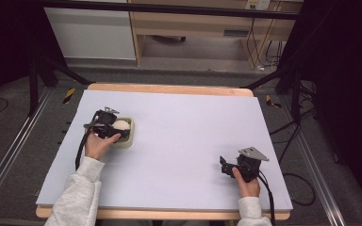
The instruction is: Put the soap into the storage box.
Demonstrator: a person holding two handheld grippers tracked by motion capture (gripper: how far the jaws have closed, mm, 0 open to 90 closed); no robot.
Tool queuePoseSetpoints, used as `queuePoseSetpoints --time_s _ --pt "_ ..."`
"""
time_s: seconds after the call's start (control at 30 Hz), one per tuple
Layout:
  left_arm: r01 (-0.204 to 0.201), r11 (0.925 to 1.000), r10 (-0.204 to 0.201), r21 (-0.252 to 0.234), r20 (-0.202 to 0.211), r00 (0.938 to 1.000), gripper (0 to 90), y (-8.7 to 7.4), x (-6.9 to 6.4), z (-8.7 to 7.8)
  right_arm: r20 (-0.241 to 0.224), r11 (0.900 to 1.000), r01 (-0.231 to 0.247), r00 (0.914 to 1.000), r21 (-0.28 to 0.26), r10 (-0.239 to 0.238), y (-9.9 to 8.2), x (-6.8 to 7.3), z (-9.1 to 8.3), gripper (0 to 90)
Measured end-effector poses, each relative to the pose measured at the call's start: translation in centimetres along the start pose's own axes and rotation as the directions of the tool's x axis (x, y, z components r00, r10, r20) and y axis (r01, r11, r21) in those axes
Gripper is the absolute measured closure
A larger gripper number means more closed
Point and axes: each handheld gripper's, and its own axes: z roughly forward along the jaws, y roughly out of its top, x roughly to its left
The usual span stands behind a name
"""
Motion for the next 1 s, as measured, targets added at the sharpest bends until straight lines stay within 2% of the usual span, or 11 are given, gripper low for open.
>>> queuePoseSetpoints --time_s 0.43,0.83,1.0 --pt "0.002 0.9999 -0.002 0.014 -0.006 1.0000 24.3 -0.17 0.06 0.37 -0.001 1.0000 -0.002 1.0000 0.001 0.002 0.00 0.02 -0.02 4.2" --pt "-0.017 0.9997 0.017 0.020 -0.020 0.9996 24.1 -0.21 -0.12 0.40 0.000 1.0000 -0.001 1.0000 0.000 0.001 0.01 0.03 -0.03 4.2" --pt "-0.002 1.0000 0.002 0.002 -0.010 0.9999 23.8 -0.24 0.16 0.06 0.000 1.0000 -0.001 1.0000 -0.001 0.001 0.00 0.04 -0.03 4.2"
